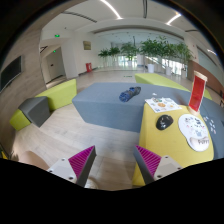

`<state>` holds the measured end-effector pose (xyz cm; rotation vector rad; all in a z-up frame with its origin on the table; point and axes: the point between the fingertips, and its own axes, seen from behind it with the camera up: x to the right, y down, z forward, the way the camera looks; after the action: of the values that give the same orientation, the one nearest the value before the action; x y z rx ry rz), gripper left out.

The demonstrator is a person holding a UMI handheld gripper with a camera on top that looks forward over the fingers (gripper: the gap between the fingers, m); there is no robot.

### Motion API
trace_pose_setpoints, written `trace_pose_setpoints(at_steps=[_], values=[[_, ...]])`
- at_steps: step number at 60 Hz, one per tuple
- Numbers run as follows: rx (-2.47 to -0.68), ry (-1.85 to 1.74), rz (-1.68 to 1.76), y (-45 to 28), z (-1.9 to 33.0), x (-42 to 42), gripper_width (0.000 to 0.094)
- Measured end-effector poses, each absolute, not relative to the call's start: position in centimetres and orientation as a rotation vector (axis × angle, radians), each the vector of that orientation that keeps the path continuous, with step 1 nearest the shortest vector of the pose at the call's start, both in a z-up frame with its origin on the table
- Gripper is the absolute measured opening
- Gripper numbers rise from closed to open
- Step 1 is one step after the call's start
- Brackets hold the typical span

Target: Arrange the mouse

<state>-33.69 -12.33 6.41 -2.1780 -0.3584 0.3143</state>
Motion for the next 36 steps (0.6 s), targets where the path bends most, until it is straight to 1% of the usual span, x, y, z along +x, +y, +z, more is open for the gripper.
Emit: trace_pose_setpoints(at_steps=[8,9,10,13,17,27,36], values=[[-2.181,-0.321,0.277,-11.3,5.2,-31.8,0.0815],[-2.180,-0.318,0.273,-11.2,5.6,-31.8,0.0815],[-2.179,-0.316,0.271,-10.0,4.6,-30.4,0.0816],[-2.189,-0.304,0.248,-8.8,3.8,-29.0,0.0820],[-2.190,-0.274,0.218,-7.8,3.9,-27.3,0.0821],[-2.188,-0.207,0.148,-1.2,2.1,-20.7,0.0819],[-2.178,-0.168,0.126,3.6,0.9,-18.2,0.0824]])
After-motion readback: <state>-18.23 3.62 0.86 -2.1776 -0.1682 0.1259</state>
